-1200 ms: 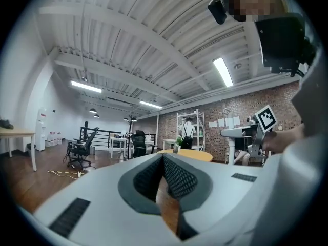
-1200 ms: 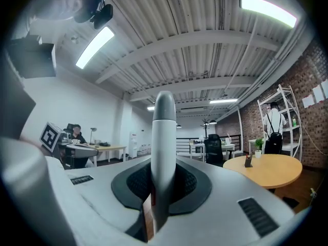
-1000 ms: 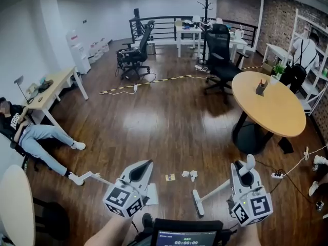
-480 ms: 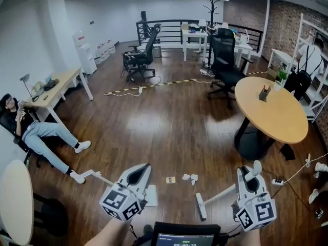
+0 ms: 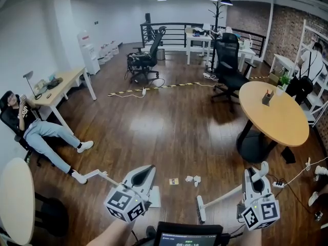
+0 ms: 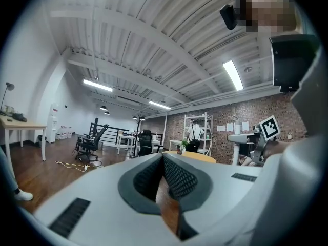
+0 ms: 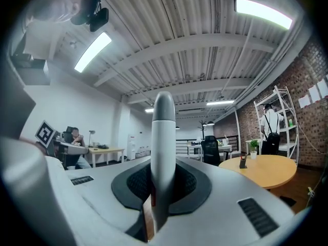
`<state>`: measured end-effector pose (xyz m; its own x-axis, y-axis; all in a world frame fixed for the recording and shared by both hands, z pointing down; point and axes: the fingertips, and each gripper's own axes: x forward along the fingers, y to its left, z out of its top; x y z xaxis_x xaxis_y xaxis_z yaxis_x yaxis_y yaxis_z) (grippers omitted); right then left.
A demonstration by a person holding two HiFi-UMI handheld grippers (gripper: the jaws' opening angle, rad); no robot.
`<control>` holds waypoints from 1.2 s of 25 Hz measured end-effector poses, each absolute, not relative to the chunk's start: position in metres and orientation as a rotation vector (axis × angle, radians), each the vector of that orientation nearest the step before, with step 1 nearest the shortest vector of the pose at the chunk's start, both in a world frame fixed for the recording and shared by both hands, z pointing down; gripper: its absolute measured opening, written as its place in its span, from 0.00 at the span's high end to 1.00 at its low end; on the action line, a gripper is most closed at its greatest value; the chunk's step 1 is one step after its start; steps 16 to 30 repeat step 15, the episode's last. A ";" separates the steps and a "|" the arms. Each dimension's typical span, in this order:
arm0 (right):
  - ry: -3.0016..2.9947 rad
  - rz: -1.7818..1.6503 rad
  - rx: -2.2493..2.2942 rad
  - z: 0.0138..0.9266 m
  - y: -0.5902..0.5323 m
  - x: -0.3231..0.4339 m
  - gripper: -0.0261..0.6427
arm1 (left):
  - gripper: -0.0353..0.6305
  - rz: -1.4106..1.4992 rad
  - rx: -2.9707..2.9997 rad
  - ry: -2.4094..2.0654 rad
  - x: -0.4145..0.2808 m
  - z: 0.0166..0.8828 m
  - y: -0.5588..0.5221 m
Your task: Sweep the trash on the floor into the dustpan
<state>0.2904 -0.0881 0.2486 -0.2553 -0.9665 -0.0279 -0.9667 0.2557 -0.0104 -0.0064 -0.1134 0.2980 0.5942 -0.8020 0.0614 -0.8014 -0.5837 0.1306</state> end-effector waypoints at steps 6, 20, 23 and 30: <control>2.469 0.008 -1.887 0.242 -0.084 0.273 0.87 | 0.94 -0.015 2.658 -1.364 -0.024 0.297 -0.110; 2.500 0.033 -1.854 0.239 -0.077 0.244 0.87 | 0.94 -0.031 2.648 -1.381 -0.042 0.296 -0.101; 2.500 0.033 -1.854 0.239 -0.077 0.244 0.87 | 0.94 -0.031 2.648 -1.381 -0.042 0.296 -0.101; 2.500 0.033 -1.854 0.239 -0.077 0.244 0.87 | 0.94 -0.031 2.648 -1.381 -0.042 0.296 -0.101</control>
